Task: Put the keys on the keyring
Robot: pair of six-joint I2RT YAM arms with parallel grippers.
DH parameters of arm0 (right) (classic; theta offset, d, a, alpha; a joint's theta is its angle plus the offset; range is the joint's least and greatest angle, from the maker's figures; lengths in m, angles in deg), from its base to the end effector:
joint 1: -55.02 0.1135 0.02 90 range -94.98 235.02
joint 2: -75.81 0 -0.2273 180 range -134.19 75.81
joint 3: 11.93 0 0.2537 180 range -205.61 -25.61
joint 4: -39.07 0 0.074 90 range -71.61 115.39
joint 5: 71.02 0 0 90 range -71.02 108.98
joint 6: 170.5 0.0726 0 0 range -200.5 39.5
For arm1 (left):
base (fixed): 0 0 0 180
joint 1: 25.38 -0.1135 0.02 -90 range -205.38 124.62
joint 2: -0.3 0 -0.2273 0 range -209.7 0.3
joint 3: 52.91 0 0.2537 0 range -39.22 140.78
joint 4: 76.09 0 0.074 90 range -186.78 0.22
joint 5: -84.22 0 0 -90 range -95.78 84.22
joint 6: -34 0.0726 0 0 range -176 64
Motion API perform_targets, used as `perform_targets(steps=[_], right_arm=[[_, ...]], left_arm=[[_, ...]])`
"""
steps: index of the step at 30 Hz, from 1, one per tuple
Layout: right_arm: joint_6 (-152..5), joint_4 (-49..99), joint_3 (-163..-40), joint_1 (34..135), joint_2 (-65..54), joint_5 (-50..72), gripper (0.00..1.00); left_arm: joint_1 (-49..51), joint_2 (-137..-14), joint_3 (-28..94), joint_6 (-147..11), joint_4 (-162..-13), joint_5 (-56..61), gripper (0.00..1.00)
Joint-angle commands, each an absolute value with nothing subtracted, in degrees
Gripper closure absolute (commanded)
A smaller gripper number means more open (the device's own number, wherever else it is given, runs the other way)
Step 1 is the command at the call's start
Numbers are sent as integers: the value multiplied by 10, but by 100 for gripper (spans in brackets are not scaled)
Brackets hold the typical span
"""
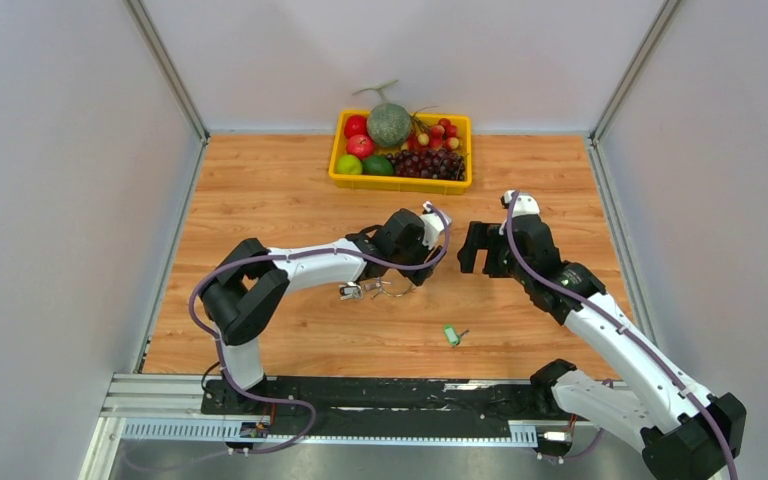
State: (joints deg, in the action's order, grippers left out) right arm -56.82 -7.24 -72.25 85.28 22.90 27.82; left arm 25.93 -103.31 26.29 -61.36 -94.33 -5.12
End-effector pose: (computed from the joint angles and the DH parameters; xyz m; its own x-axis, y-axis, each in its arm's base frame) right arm 0.2198 0.1153 0.2360 -0.6552 0.0772 -0.7515 -0.1436 0.9639 0.2242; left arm 0.2571 -0.3224 0.1303 -0.4951 0.4687 -0.7316 0.7428 0.6651 -0.0765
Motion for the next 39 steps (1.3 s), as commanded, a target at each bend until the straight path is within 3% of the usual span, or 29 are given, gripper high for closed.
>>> perform_targets(steps=[1, 8, 27, 32, 34, 35, 39], right_arm=[[-568, -70, -718, 855, 244, 264, 0], [-560, -70, -720, 855, 245, 255, 0], [-550, -64, -715, 855, 235, 240, 0], [-550, -63, -715, 855, 232, 239, 0], [-550, -62, -715, 855, 233, 238, 0], [-550, -62, -716, 855, 235, 238, 0], [-559, -63, -725, 855, 240, 236, 0]], left_arm=[[257, -1047, 294, -606, -918, -19, 33], [258, -1070, 304, -588, -931, -39, 47], [258, -1109, 307, -574, -948, -83, 50], [258, -1113, 305, -574, -950, -72, 68], [257, -1115, 303, -574, -952, -66, 82], [257, -1116, 302, -574, -952, -63, 94], [258, -1098, 292, -572, -944, -29, 100]])
